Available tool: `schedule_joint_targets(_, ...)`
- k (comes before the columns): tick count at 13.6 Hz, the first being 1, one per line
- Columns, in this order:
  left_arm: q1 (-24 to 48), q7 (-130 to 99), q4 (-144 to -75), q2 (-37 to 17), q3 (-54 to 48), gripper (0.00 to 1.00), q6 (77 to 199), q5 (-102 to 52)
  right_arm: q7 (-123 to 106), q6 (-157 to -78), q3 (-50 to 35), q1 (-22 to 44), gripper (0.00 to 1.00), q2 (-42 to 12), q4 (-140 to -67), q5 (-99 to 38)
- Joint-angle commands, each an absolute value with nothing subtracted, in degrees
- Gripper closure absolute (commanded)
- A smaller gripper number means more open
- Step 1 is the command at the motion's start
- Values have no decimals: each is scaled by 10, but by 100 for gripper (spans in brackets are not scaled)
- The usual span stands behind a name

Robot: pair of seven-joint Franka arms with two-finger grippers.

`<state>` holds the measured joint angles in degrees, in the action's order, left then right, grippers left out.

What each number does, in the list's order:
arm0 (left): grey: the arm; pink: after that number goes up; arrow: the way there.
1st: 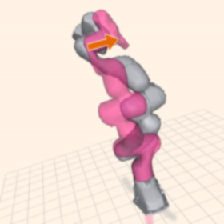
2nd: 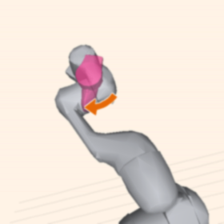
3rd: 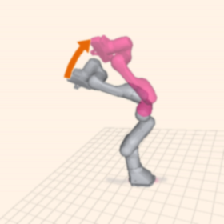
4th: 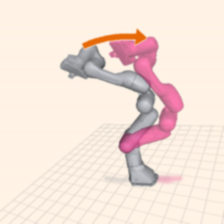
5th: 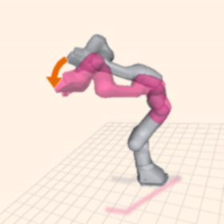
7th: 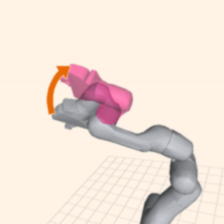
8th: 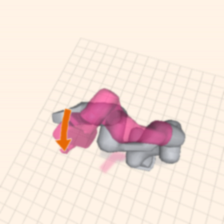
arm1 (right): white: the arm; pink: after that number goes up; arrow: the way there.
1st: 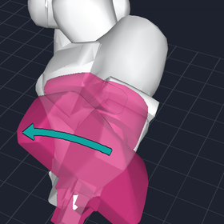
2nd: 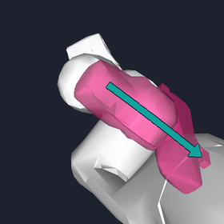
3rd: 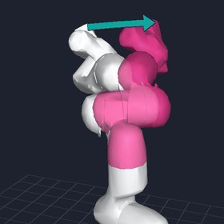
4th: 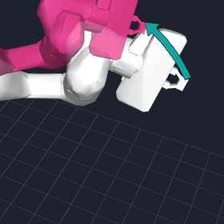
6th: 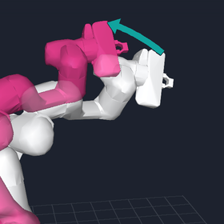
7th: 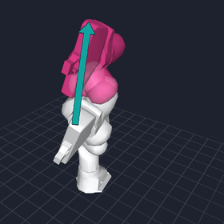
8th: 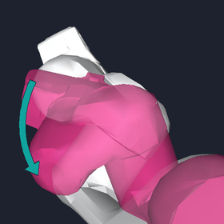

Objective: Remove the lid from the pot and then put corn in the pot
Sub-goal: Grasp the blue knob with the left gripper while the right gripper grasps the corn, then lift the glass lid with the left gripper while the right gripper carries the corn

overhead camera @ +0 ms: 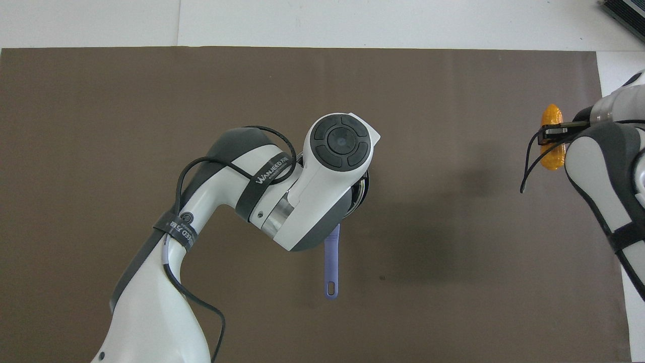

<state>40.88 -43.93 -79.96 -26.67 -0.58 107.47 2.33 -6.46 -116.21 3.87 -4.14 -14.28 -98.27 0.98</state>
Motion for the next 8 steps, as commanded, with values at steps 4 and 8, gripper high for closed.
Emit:
schedule_joint_targets(4, 368, -379, -793, -226, -3, 100, 1036, -4, -159, -1121, -54, 2, 100, -143, -956, 67)
schedule_joint_targets(8, 317, -318, -797, -205, -2, 100, 1012, -19, -13, -1123, -66, 29, 100, -145, -954, 57)
